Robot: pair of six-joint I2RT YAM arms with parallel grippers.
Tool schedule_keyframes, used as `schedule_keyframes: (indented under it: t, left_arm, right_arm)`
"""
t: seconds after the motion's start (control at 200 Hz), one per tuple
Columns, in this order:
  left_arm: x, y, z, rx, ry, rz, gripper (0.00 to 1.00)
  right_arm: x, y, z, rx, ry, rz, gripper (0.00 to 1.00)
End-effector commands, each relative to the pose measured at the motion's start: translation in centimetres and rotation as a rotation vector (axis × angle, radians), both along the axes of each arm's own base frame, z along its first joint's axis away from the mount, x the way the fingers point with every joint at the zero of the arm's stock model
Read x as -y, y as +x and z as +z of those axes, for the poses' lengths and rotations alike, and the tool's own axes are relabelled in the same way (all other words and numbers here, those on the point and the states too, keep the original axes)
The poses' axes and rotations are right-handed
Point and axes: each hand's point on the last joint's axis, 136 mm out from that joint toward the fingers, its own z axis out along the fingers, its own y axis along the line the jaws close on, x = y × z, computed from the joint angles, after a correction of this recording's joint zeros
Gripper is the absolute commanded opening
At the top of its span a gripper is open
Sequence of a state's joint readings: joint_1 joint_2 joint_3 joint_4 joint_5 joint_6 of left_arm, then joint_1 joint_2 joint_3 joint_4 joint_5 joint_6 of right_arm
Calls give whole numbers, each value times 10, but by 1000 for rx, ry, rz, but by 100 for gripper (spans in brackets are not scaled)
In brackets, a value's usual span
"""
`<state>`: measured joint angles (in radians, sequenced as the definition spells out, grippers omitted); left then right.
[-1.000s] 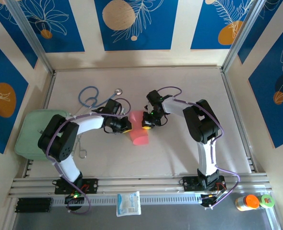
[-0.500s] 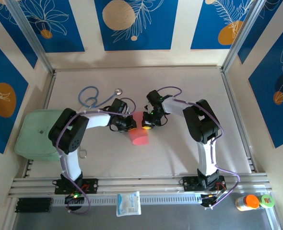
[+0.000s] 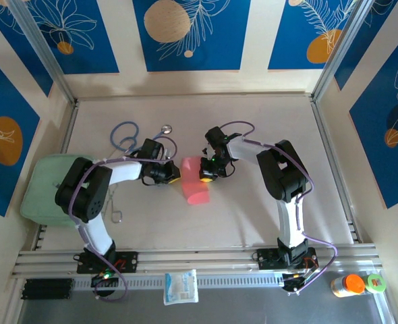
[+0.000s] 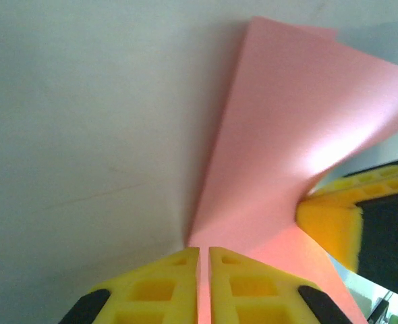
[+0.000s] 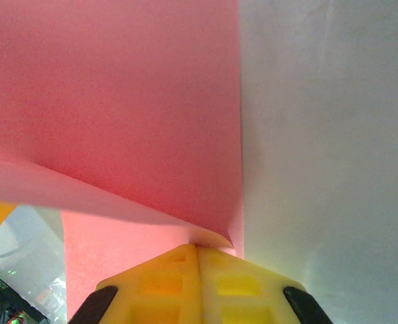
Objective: Fold a paper plane with a square sheet of paper (pick it up from the middle)
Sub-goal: First fold the square sheet of paper in half at the center of the table.
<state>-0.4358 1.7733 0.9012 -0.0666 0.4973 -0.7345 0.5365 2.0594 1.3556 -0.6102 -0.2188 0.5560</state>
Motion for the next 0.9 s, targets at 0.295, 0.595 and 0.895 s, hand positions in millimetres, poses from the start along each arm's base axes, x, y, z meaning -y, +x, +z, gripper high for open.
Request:
schedule_keyframes:
  t: [0.295,0.595,0.895]
  left_arm:
    - [39,24,-5,8,-15,-72,12]
    - [-19,31,-34,14,108,26,11]
    - [-29,40,16,127,-2,15,11]
  right_arm:
    - [70,-28,-78,-100,-359,4,7]
    - [66,-30,-74,-100,-333,61,8]
    - [62,-29,-70,-94,-313,96,8]
